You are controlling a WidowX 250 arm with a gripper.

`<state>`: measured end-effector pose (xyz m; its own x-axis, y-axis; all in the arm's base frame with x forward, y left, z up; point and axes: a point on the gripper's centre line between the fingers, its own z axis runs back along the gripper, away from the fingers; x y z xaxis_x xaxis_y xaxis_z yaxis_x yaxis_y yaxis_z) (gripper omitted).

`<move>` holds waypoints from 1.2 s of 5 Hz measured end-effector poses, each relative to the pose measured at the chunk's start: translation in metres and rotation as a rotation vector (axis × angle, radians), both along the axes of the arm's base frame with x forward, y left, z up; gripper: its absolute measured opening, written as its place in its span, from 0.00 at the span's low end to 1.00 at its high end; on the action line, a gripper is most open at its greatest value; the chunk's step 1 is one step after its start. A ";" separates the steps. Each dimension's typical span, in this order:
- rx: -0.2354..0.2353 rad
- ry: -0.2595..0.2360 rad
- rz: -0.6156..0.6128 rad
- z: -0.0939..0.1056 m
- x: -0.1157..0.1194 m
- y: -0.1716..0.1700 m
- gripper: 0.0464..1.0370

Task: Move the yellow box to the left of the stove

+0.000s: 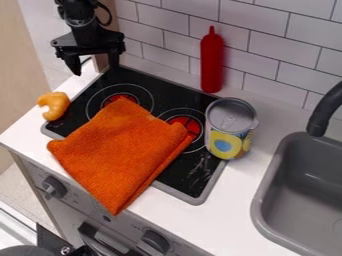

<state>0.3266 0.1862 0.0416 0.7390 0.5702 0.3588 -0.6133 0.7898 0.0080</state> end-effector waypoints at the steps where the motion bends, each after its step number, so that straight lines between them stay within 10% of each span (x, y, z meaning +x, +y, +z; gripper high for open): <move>1: -0.020 0.031 0.001 -0.012 -0.004 -0.003 0.96; 2: -0.056 0.097 -0.026 -0.021 -0.022 -0.024 0.96; 6: -0.088 0.061 -0.074 0.030 -0.050 -0.149 0.96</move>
